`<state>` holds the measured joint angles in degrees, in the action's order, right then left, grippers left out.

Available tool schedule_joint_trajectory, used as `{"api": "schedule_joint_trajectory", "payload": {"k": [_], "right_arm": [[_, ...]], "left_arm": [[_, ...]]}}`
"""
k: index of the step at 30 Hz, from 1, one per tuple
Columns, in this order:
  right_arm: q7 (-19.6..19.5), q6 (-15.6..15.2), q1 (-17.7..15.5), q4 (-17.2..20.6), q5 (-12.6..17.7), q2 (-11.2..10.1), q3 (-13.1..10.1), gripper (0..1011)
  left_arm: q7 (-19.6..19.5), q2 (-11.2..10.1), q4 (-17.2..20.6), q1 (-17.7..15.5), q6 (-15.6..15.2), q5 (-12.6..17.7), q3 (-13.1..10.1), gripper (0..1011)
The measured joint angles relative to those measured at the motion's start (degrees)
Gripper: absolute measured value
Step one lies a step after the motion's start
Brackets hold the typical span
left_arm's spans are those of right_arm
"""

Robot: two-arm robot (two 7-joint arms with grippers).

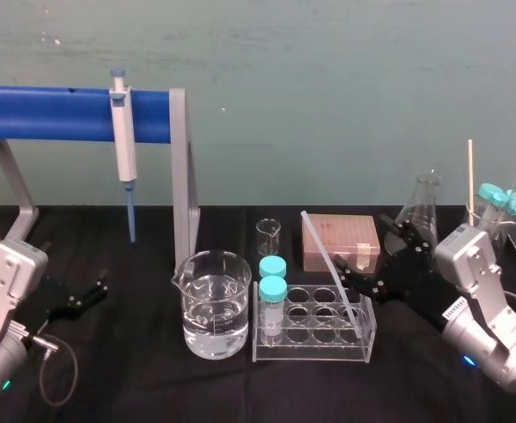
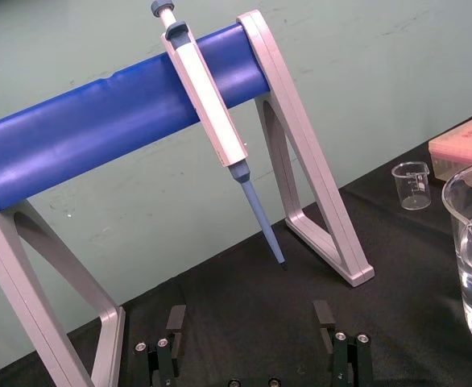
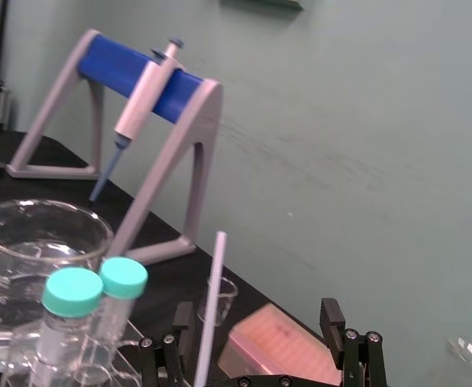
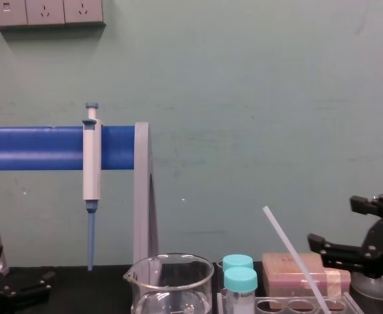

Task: Pick up the stirring rod with one hand, then place it down.

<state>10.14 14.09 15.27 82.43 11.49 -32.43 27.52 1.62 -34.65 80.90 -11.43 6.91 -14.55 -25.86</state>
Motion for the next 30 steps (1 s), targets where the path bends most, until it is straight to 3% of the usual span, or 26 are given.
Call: {"api": "schedule_joint_trajectory", "payload": {"k": [12, 30], "right_arm": [[6.4, 1.6, 3.8, -4.7, 1.1, 2.9, 0.4, 1000], [20.5, 1.4, 11.7, -18.4, 8.3, 8.4, -1.1, 1000]], "left_arm": [[0.0, 0.0, 0.0, 0.0, 0.0, 0.0, 0.0, 1000], [0.0, 0.0, 0.0, 0.0, 0.0, 0.0, 0.0, 1000]]}}
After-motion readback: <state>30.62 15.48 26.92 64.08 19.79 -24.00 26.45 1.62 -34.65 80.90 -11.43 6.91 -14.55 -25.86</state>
